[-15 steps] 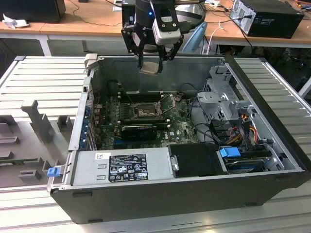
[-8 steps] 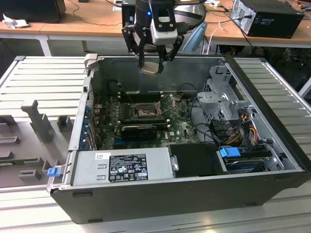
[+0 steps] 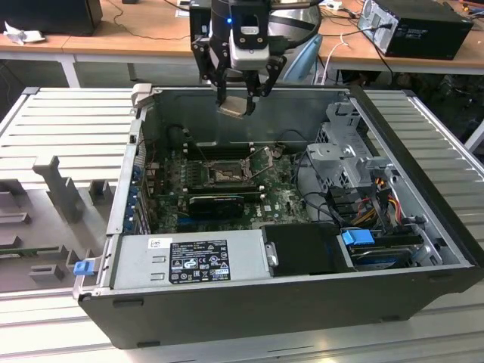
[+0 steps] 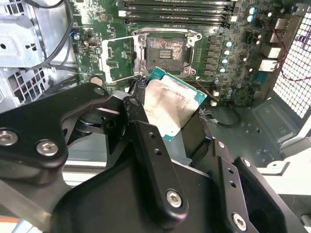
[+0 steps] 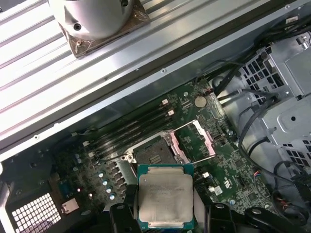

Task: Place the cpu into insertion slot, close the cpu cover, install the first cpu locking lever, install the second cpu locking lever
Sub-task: 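Place the cpu into insertion slot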

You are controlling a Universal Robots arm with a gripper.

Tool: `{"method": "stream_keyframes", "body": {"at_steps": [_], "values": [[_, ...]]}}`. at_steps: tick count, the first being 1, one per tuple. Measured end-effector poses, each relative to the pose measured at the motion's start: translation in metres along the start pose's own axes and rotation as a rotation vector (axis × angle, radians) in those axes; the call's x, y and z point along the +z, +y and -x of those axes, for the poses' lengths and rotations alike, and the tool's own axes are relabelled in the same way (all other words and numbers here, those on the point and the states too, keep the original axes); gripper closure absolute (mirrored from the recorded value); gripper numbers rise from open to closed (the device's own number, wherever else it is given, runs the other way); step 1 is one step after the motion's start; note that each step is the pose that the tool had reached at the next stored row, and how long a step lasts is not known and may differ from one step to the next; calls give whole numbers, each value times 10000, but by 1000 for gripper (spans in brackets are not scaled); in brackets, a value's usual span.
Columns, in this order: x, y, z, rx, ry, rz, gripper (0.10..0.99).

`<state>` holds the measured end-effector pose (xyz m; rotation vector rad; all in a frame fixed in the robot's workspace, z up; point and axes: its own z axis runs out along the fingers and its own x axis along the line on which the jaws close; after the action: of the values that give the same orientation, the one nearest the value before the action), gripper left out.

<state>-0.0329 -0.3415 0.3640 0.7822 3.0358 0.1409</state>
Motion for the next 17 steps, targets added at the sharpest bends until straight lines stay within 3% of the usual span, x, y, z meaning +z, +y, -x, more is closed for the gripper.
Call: {"method": "stream_keyframes", "body": {"at_steps": [17], "values": [[0,0,0,1433,-126,28,545]]}}
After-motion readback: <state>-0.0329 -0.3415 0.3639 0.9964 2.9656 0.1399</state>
